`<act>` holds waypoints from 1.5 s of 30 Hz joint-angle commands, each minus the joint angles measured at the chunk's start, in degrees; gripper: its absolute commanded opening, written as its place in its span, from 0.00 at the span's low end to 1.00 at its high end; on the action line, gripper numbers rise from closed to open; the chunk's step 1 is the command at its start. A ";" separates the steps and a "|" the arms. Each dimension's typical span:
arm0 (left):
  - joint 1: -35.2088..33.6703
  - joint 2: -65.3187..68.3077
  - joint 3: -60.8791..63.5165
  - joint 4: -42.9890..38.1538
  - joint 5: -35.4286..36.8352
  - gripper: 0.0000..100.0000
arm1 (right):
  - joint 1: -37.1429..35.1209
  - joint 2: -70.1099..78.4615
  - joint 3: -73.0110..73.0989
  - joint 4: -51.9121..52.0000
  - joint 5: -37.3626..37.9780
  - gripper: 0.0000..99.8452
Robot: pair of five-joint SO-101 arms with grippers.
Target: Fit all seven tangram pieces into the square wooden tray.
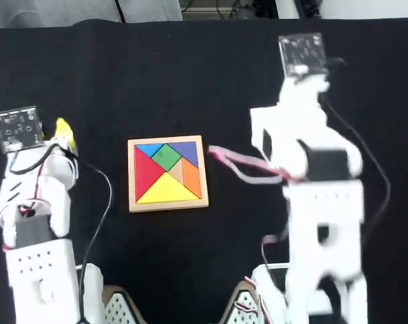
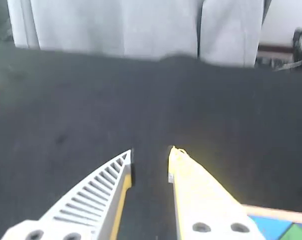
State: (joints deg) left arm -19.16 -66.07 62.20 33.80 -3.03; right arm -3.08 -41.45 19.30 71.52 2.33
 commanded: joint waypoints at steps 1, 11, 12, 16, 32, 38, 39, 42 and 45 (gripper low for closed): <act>0.92 -11.08 -11.56 14.51 1.05 0.13 | -0.53 -12.00 -2.95 2.29 -0.09 0.02; 5.05 -39.38 -2.95 19.96 -0.09 0.20 | -0.18 -40.31 5.67 3.16 -0.09 0.02; 5.05 -38.51 -3.82 21.10 0.26 0.21 | -0.18 -43.91 6.81 2.90 -0.09 0.02; 9.19 -38.42 -5.58 24.79 4.04 0.22 | -0.18 -57.45 12.88 -0.97 0.00 0.02; 5.41 -38.51 31.96 2.99 -0.79 0.22 | 7.21 -67.03 55.16 -24.09 7.12 0.04; 2.77 -38.42 35.21 4.92 -0.62 0.22 | 14.15 -66.42 77.49 -34.37 7.12 0.20; 2.86 -38.42 35.12 5.19 -0.62 0.22 | 14.86 -66.77 77.14 -32.18 7.12 0.19; 2.95 -38.42 35.12 7.30 -0.62 0.22 | 14.07 -66.95 76.79 -27.16 7.47 0.19; 2.95 -38.42 35.12 11.78 -0.62 0.22 | 11.52 -66.95 77.23 -22.07 7.21 0.19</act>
State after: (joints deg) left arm -15.65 -104.04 96.22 41.19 -4.09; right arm 10.46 -103.60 96.66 45.32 9.36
